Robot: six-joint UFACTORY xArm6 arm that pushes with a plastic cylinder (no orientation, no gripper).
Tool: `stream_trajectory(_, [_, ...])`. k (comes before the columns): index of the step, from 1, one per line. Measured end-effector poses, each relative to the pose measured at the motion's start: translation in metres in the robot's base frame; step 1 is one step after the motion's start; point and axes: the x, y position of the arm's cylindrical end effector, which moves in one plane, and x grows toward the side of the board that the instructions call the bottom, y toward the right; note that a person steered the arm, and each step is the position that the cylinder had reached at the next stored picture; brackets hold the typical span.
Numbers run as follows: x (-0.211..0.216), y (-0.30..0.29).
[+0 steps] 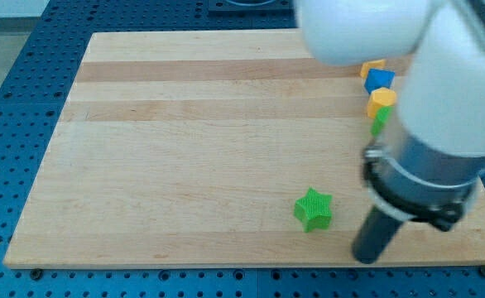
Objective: Move the green star closer to the blue cube
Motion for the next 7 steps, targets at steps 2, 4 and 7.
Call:
stream_trajectory(2, [-0.015,-0.060])
stream_trajectory(4, [-0.073,-0.037])
stream_trajectory(7, [-0.068,0.045])
